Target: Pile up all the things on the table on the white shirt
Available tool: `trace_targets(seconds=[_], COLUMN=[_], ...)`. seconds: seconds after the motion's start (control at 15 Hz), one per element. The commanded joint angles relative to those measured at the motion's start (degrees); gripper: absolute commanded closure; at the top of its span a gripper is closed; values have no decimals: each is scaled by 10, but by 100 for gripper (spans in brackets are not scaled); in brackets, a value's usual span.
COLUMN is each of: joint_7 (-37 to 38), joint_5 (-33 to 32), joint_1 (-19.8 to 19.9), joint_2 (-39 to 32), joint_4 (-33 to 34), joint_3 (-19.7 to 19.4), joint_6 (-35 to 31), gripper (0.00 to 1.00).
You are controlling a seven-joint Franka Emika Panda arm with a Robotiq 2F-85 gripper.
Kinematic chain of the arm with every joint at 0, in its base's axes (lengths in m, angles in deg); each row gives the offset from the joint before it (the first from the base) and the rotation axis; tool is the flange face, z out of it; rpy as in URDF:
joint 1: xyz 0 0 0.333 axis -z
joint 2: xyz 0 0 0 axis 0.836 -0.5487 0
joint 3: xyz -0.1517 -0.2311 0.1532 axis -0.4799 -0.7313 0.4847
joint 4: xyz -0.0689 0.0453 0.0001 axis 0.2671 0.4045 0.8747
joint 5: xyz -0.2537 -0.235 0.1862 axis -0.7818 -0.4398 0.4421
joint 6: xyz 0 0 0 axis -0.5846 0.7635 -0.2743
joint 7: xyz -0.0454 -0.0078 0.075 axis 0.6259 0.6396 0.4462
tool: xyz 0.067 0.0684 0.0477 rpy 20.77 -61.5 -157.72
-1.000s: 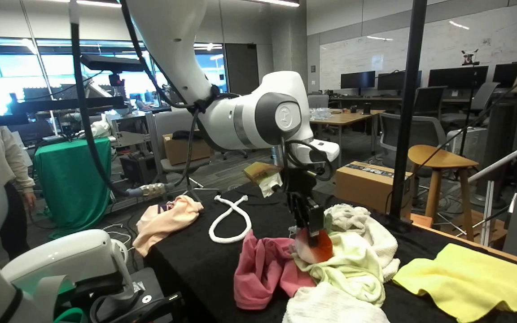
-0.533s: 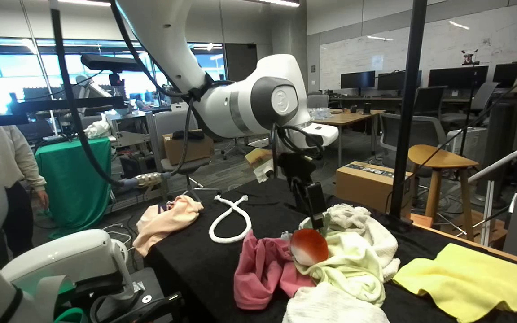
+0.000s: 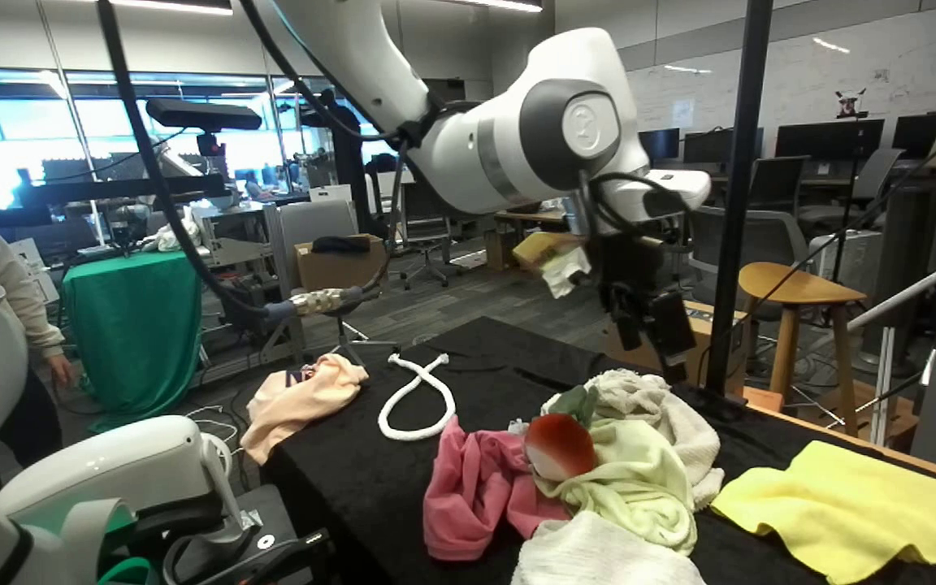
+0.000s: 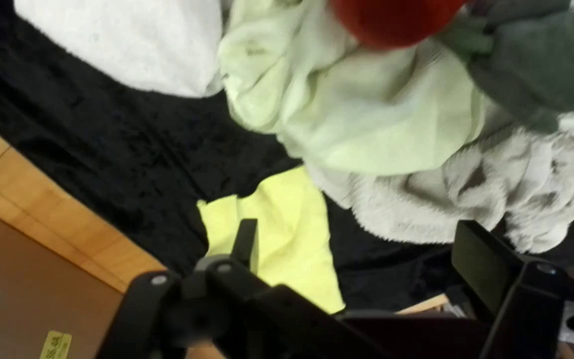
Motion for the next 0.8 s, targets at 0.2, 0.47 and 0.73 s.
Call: trace_targets(seconds=[0.2,0.47,0.73], joint_7=[-137,-204,-248], joint_5=[20,47,61], joint_1=[41,44,38], joint_2=[-118,-194,-263], joint_4=[166,253,329], joint_3=[-37,-39,-33], joint_6=[7,18,40], gripper=[0,0,0])
